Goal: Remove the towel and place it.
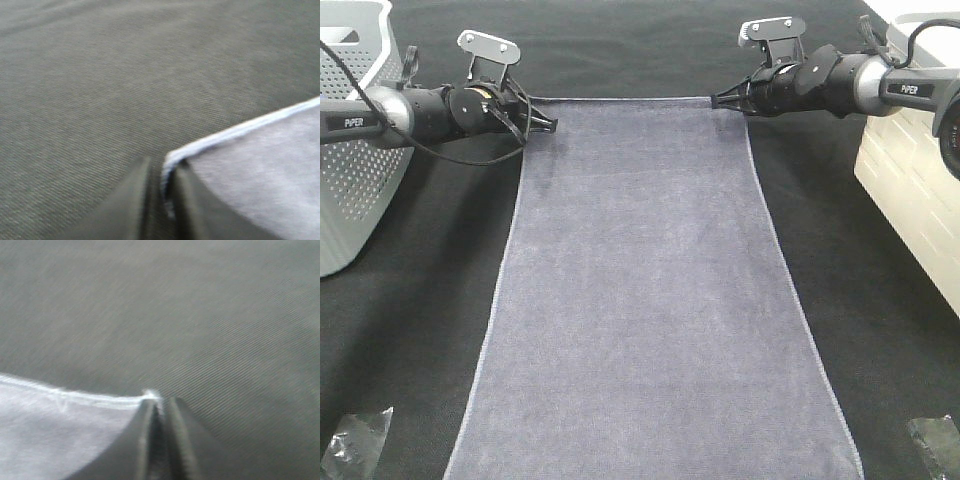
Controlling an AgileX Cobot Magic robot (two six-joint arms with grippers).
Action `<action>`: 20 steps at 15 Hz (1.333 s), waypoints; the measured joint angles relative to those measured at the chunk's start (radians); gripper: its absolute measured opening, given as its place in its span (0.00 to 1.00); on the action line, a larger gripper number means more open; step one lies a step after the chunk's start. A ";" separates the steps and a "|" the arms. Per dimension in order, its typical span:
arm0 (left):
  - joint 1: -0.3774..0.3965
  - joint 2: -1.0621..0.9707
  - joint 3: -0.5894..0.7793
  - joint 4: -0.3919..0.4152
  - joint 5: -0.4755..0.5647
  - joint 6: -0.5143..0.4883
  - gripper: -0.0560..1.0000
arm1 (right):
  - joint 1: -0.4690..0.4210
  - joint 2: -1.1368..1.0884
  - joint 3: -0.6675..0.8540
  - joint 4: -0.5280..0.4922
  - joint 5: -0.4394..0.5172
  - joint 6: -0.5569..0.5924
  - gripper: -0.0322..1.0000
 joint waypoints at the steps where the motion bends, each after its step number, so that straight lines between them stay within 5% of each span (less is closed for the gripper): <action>1: 0.001 0.000 0.000 0.000 -0.007 0.000 0.40 | 0.000 0.000 0.000 0.000 -0.001 0.000 0.31; 4: 0.002 0.001 0.000 -0.004 -0.025 -0.014 0.60 | -0.001 0.000 0.000 0.010 -0.005 0.000 0.60; 12: 0.002 0.000 0.000 -0.010 -0.023 -0.023 0.66 | -0.002 -0.005 0.000 0.048 0.113 0.000 0.65; 14: 0.004 -0.031 0.000 -0.008 0.044 -0.023 0.66 | -0.002 -0.046 0.000 0.051 0.206 0.000 0.65; 18: 0.003 -0.233 0.000 0.010 0.420 -0.023 0.66 | -0.002 -0.251 0.000 0.066 0.570 0.082 0.69; 20: 0.003 -0.265 0.000 0.020 0.465 -0.023 0.66 | -0.002 -0.299 -0.001 0.065 0.662 0.086 0.70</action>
